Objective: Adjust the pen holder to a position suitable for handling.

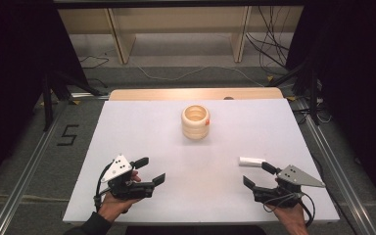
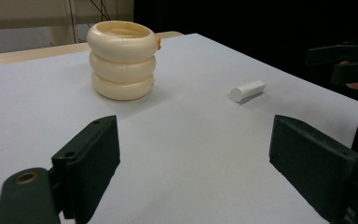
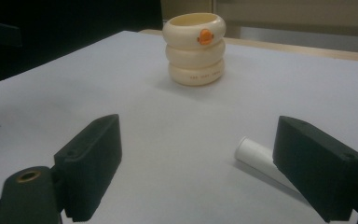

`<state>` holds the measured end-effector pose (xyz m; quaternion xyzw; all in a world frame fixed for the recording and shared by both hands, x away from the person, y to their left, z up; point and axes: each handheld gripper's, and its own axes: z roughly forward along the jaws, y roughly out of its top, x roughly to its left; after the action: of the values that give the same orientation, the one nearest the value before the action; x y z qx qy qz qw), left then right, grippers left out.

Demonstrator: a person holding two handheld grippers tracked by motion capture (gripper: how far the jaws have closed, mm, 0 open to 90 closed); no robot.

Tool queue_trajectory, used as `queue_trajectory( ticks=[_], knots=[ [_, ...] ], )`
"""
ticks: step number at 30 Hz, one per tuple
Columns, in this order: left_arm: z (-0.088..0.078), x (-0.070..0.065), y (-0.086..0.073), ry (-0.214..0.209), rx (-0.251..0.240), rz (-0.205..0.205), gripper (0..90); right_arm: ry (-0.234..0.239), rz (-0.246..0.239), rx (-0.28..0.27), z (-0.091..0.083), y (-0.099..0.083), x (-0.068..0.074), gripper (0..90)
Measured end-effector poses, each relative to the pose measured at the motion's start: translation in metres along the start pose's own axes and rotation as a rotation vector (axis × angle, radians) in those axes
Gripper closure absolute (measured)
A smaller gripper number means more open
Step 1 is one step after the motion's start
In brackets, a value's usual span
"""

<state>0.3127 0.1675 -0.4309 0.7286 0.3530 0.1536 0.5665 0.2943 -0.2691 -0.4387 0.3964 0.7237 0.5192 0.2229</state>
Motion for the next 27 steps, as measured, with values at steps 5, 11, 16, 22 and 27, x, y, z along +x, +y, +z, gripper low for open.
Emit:
queue_trajectory(
  ticks=[5,11,16,22,27],
  knots=[
    [0.0,0.0,0.0,-0.001,0.0,0.0,15.6,0.004,-0.005,0.0,0.001,0.0,0.0,16.2],
    [0.0,0.0,0.0,-0.002,0.0,0.0,15.6,0.001,-0.009,0.007,0.003,0.001,0.001,16.2],
    [0.0,0.0,0.0,0.0,0.0,-0.001,15.5,-0.001,-0.016,0.011,0.004,0.004,0.001,16.4],
    [0.001,0.0,0.0,0.0,0.0,-0.001,15.6,0.003,-0.025,0.011,0.005,0.014,-0.001,17.0],
    [0.001,0.001,0.0,0.0,0.001,-0.004,15.6,0.004,-0.036,0.022,0.012,0.022,-0.001,17.4]
  ],
)
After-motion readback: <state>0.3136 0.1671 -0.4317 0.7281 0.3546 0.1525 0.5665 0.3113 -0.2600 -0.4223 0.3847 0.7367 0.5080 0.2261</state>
